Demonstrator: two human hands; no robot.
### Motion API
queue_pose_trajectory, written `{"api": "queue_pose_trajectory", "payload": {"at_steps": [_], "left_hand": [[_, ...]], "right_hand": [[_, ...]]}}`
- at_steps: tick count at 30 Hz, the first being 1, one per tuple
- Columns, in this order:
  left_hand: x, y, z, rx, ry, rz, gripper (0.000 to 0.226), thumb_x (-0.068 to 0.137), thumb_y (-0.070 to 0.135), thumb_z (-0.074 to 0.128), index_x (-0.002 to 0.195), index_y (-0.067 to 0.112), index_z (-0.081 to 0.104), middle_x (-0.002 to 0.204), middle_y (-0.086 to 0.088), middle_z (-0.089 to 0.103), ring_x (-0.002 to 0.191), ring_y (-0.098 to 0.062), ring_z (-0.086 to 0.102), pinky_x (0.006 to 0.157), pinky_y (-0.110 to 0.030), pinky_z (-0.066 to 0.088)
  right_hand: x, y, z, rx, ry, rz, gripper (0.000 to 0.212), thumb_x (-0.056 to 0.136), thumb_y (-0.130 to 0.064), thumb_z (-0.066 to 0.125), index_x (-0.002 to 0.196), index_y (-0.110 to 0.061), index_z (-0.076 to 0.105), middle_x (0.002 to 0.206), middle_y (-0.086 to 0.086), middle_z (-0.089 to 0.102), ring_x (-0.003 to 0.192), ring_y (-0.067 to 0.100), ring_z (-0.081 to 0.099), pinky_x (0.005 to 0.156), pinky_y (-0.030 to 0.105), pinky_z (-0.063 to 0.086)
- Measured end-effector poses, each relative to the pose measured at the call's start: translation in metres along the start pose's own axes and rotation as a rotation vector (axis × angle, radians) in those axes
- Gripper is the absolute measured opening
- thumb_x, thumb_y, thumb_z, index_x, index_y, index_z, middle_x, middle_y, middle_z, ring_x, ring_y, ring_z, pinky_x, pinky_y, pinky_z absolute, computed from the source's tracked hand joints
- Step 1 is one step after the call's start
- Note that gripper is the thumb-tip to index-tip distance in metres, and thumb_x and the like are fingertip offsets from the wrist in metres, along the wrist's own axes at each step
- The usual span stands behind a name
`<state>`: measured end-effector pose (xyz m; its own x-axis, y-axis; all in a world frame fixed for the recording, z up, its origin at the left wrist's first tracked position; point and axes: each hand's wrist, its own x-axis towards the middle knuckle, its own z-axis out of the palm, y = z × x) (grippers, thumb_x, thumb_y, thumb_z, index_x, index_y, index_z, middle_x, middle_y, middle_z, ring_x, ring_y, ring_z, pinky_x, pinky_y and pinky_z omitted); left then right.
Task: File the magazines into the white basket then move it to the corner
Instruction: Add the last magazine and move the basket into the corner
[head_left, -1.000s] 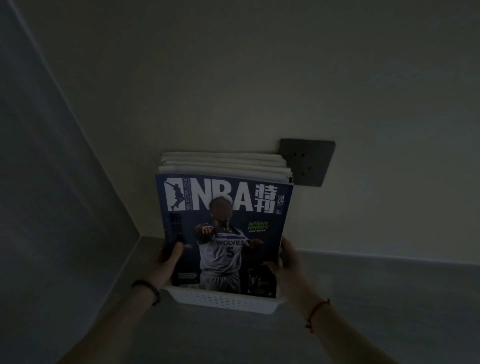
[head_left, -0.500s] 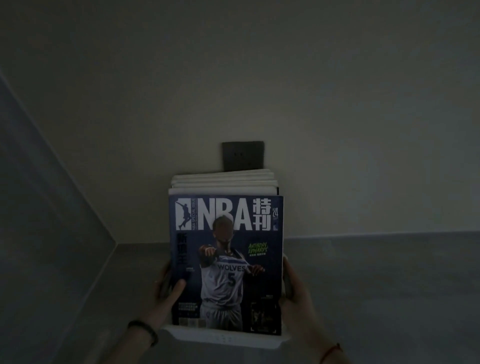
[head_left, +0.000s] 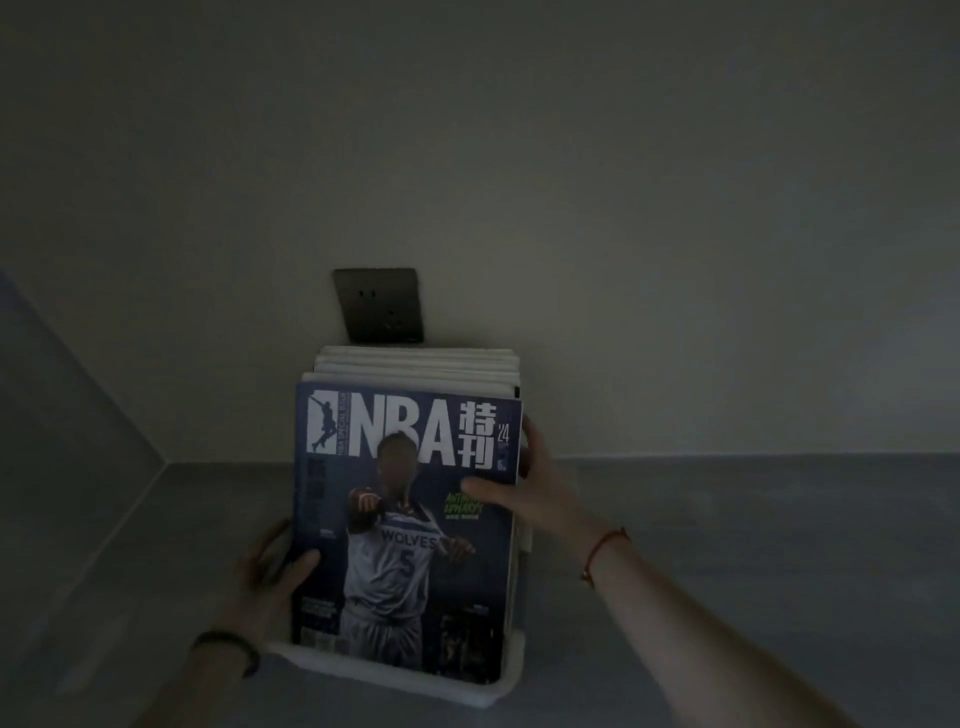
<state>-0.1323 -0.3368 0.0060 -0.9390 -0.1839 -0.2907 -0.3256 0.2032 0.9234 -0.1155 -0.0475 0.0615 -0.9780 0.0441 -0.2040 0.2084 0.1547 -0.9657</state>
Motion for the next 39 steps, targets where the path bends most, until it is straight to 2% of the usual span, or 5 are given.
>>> {"api": "queue_pose_trajectory", "payload": {"at_steps": [3,8,19,26,39], "left_hand": [[-0.017,-0.009,0.011,-0.151,0.289,-0.086,0.047,0.080,0.013,0.066,0.122,0.000,0.049,0.093,-0.012,0.063,0.088,-0.029,0.060,0.098,-0.043,0.044],[-0.068,-0.035,0.057,-0.299,0.458,-0.148,0.065,0.079,0.000,0.063,0.136,0.008,0.033,0.139,-0.020,0.044,0.119,-0.040,0.047,0.100,-0.055,0.041],[-0.084,-0.024,0.089,-0.345,0.226,-0.325,0.063,0.087,-0.002,0.049,0.141,0.012,0.020,0.138,-0.028,0.041,0.112,-0.046,0.049,0.092,-0.055,0.044],[-0.093,0.002,0.167,-0.222,-0.047,-0.214,0.032,0.090,0.000,0.046,0.115,0.017,0.038,0.079,-0.007,0.049,0.069,-0.023,0.048,0.071,-0.040,0.045],[-0.190,0.040,0.443,-0.174,-0.521,0.085,0.075,0.089,0.000,0.048,0.143,0.035,0.008,0.119,0.008,0.046,0.079,-0.012,0.056,0.054,-0.021,0.052]], "right_hand": [[0.014,0.000,0.000,0.084,-0.072,-0.078,0.074,0.049,-0.028,0.088,0.110,-0.037,0.047,0.103,-0.023,0.060,0.092,-0.004,0.061,0.063,0.009,0.052],[0.015,-0.002,0.000,0.176,-0.090,-0.116,0.071,0.056,-0.017,0.085,0.119,-0.018,0.051,0.117,0.002,0.065,0.107,0.021,0.062,0.091,0.041,0.053],[-0.042,0.012,-0.015,0.129,0.111,-0.294,0.052,0.059,-0.011,0.083,0.089,-0.039,0.051,0.081,-0.035,0.067,0.075,-0.013,0.064,0.055,0.002,0.048],[-0.074,0.039,-0.096,0.181,0.340,-0.371,0.055,0.061,-0.001,0.080,0.095,-0.036,0.054,0.088,-0.023,0.071,0.079,-0.001,0.069,0.061,0.008,0.051],[-0.190,0.103,-0.355,0.119,0.755,-0.319,0.072,0.051,-0.034,0.085,0.113,-0.013,0.055,0.094,-0.005,0.072,0.086,0.005,0.069,0.068,0.014,0.055]]}}
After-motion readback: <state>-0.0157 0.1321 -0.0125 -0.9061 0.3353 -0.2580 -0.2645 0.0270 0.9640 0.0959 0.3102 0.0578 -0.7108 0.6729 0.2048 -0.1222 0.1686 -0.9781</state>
